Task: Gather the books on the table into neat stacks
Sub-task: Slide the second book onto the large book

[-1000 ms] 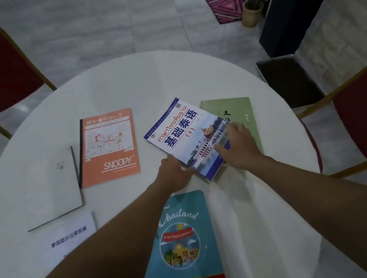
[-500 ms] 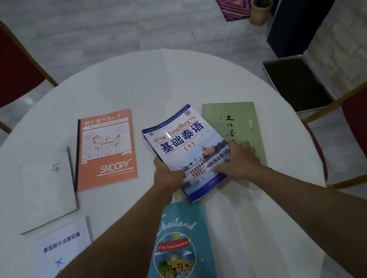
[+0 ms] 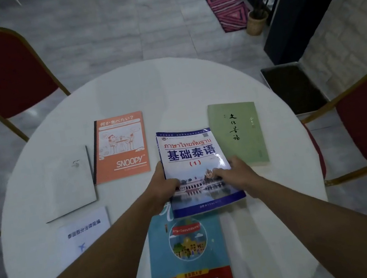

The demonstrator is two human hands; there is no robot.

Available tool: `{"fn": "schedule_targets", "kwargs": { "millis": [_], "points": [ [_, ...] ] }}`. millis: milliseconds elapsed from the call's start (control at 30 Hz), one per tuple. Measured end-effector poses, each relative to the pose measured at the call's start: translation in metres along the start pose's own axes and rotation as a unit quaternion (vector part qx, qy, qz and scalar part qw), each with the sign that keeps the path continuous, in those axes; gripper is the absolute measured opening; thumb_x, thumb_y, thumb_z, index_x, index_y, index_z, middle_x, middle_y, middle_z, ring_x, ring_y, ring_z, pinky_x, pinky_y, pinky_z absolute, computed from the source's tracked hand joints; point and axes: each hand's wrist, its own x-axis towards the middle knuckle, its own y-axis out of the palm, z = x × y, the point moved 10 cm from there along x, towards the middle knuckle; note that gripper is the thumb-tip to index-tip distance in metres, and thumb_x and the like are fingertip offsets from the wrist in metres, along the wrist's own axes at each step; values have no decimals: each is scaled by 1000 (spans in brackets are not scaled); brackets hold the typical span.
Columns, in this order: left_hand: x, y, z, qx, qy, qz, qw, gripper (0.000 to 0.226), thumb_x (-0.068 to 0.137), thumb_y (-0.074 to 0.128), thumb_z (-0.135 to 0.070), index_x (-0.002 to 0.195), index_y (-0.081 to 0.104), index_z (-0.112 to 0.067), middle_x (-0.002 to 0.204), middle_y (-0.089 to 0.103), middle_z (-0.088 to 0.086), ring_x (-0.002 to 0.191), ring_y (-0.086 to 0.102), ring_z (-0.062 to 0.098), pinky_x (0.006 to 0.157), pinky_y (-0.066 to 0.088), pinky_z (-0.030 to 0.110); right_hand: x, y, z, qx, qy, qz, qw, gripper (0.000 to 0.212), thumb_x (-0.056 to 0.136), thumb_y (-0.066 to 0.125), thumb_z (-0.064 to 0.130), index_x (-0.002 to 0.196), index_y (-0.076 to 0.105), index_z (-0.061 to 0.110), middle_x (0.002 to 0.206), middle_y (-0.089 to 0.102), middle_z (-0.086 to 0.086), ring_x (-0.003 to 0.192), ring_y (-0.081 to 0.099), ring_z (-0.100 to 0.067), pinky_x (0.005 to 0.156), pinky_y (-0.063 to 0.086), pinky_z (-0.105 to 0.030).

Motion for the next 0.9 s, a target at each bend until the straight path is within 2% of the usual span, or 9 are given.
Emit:
{"fn": "schedule_targets", "kwargs": {
  "millis": [167, 267, 333, 433, 500, 600, 700, 800, 900],
  "points": [
    [-33, -13, 22, 133, 48, 15, 990, 76, 85, 68, 1, 144, 28, -25, 140, 52, 4, 122, 57, 29, 88, 58, 43, -39, 29, -25, -2, -1, 11, 1000, 29, 85, 75, 16, 109, 59, 14, 110, 71, -7, 92, 71, -23, 85, 61, -43],
    [-52, -22, 46, 185, 64, 2, 981, 79, 82, 70, 2, 143, 26, -23, 136, 51, 2, 122, 55, 27, 86, 58, 37, -68, 53, -43, 1, 1, 21, 1000, 30, 85, 74, 13, 109, 56, 14, 109, 69, -6, 94, 70, -22, 85, 61, -42],
    [-66, -26, 61, 207, 80, -1, 975, 74, 79, 74, 2, 132, 30, -26, 123, 51, -6, 123, 53, 26, 85, 58, 32, -86, 66, -56, -7, -3, 20, 1000, 33, 85, 73, 13, 111, 54, 15, 108, 68, -4, 96, 69, -22, 84, 61, -41],
    [-82, -32, 87, 283, 93, -21, 954, 75, 74, 82, -9, 134, 37, -18, 127, 48, 0, 127, 49, 25, 99, 54, 41, -110, 80, -74, -28, -10, 16, 999, 33, 85, 72, 16, 110, 51, 17, 107, 67, -1, 92, 68, -16, 70, 57, -30],
    [-91, -41, 107, 349, 66, -56, 933, 78, 77, 80, -17, 139, 33, -14, 133, 40, 7, 128, 42, 23, 108, 46, 42, -120, 85, -81, -47, -16, -3, 999, 32, 86, 70, 15, 112, 51, 17, 109, 66, -2, 91, 66, -16, 64, 53, -25],
    [-101, -46, 121, 422, 59, -75, 902, 76, 83, 76, -26, 139, 28, -8, 135, 32, 11, 128, 37, 24, 108, 41, 37, -128, 88, -82, -83, -39, -35, 995, 36, 85, 70, 11, 119, 57, 6, 118, 64, -12, 102, 66, -27, 80, 59, -38],
    [-106, -49, 130, 458, 41, -79, 884, 76, 84, 74, -32, 139, 28, -4, 136, 30, 15, 127, 36, 26, 108, 40, 36, -134, 98, -84, -133, -54, -28, 989, 51, 87, 69, 8, 136, 53, 9, 132, 52, -14, 120, 56, -30, 102, 53, -42],
    [-107, -51, 142, 461, 10, -62, 885, 74, 88, 69, -30, 141, 25, -2, 139, 27, 17, 128, 37, 26, 109, 40, 35, -138, 105, -84, -183, -55, -36, 981, 65, 91, 66, 10, 148, 37, 14, 140, 37, -14, 131, 40, -29, 107, 47, -36],
    [-106, -49, 145, 450, 15, -49, 892, 75, 89, 69, -24, 143, 22, -1, 141, 27, 17, 129, 38, 27, 108, 41, 34, -139, 110, -90, -184, -38, -25, 982, 75, 94, 65, 23, 155, 23, 10, 144, 29, -13, 134, 37, -28, 110, 45, -36]
  ]
}}
